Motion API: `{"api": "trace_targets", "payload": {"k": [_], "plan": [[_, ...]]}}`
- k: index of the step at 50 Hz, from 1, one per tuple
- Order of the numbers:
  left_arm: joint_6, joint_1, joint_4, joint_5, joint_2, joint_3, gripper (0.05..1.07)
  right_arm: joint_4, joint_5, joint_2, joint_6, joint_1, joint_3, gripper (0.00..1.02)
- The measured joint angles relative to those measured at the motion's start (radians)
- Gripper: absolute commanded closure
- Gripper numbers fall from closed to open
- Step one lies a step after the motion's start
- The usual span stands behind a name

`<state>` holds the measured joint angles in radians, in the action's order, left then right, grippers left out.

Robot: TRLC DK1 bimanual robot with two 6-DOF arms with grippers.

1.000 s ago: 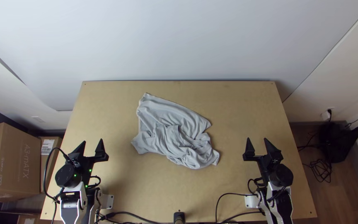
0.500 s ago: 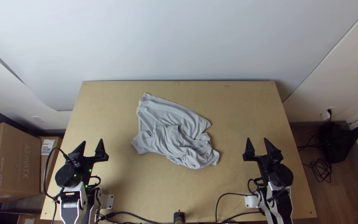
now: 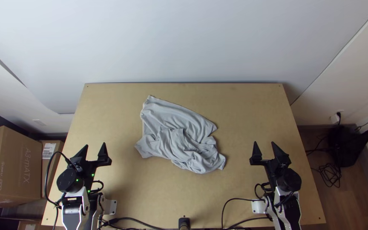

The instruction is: Fold the t-shirt

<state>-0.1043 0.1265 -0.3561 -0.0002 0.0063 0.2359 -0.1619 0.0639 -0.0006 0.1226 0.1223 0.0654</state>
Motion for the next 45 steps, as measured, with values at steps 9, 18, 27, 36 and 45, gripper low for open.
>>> {"api": "trace_targets", "payload": {"k": [9,18,27,36,45], "plan": [[0.000,0.000,0.000,0.000,0.000,0.000,0.09,0.000,0.000,0.000,0.000,0.000,0.000,0.04],[0.000,-0.001,0.000,0.000,0.000,0.000,0.09,0.000,0.000,0.000,0.000,0.000,0.000,0.04],[0.000,-0.009,0.000,0.000,0.000,0.000,0.09,0.000,0.000,0.000,0.000,0.000,0.000,0.04],[0.000,-0.008,0.000,0.000,0.000,0.000,0.09,0.000,0.000,0.000,0.000,0.000,0.000,0.04],[0.000,0.016,-0.023,0.000,0.000,0.000,0.09,0.000,0.000,0.000,0.000,0.001,0.000,0.04]]}}
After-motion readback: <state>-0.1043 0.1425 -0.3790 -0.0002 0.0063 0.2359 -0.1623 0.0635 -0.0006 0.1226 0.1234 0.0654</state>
